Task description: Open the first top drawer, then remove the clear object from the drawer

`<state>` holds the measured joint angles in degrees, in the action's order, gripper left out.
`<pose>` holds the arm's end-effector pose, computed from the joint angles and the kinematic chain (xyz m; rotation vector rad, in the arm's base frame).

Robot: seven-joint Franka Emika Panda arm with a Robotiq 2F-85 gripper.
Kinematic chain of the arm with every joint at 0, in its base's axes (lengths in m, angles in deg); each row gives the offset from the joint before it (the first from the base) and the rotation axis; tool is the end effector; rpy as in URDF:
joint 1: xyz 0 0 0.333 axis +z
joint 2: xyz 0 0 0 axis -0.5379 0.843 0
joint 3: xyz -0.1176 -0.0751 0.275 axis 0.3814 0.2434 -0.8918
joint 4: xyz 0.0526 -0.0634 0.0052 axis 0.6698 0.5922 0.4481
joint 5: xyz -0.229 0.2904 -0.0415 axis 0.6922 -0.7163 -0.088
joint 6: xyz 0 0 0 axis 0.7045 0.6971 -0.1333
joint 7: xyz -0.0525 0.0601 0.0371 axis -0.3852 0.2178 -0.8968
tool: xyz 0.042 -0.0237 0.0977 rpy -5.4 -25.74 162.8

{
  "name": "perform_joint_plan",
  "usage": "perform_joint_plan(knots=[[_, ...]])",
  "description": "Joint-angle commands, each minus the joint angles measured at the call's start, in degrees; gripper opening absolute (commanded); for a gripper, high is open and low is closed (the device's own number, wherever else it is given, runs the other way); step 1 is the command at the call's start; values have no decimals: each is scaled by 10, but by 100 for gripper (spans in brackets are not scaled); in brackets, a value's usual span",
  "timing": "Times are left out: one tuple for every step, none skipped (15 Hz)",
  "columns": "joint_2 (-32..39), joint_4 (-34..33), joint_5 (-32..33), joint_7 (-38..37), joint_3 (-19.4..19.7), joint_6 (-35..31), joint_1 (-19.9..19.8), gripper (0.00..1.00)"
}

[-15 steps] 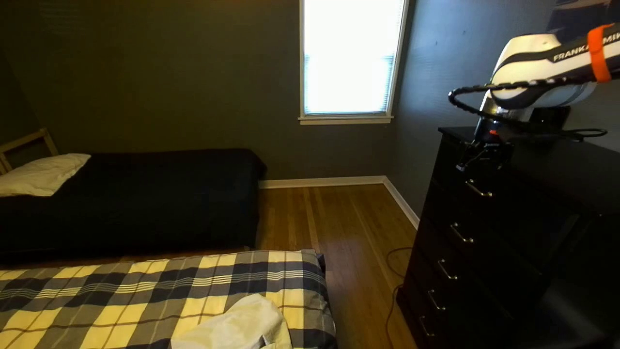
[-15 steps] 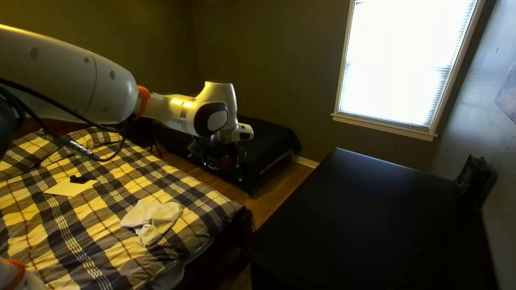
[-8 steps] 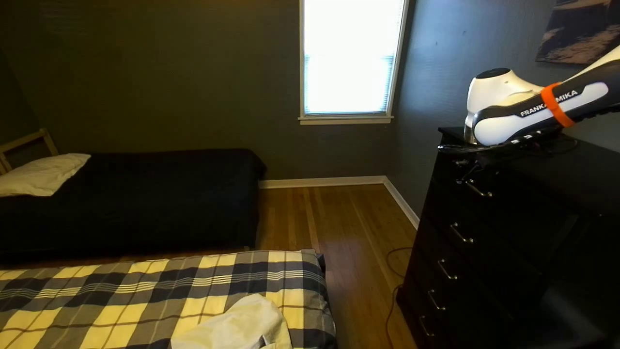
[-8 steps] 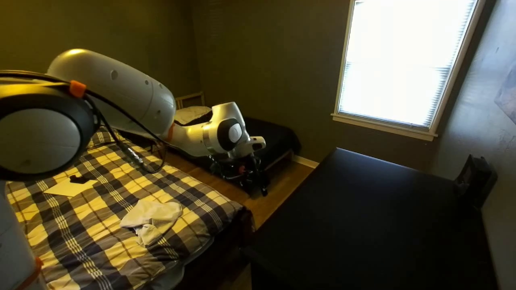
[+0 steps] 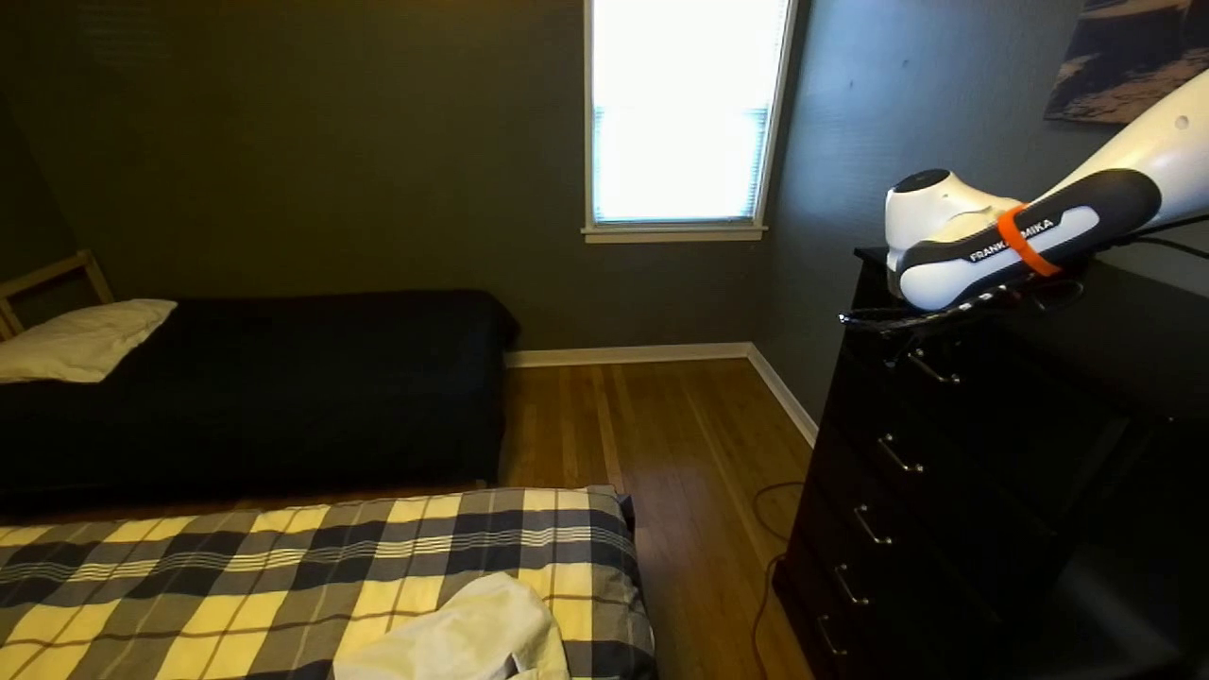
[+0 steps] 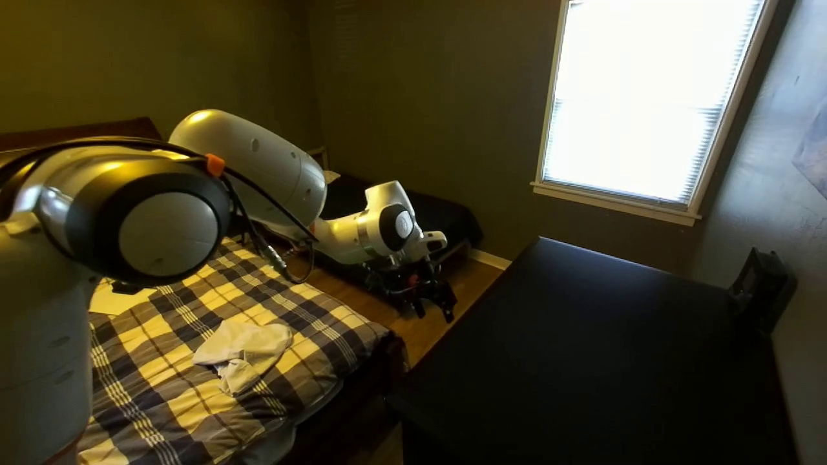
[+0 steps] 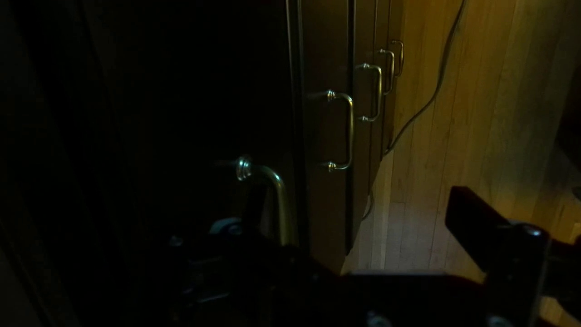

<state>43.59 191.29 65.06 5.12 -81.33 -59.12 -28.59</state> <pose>0.5982 0.0195 0.3448 2.7326 -0.0207 0.1654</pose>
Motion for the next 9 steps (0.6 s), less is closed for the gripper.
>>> perform_joint_plan(knots=[[55,-51,14,-14,23,9,18,100],[66,-59,12,-11,27,9,20,100],[77,-68,14,-9,32,7,22,100],[87,-76,15,-6,36,4,25,100],[97,-83,16,-2,39,1,27,100],[105,-91,20,-1,44,2,30,100],[114,-97,24,-3,48,0,34,100],[122,-105,30,-4,53,-1,36,100],[128,-110,34,-4,56,-1,38,100]])
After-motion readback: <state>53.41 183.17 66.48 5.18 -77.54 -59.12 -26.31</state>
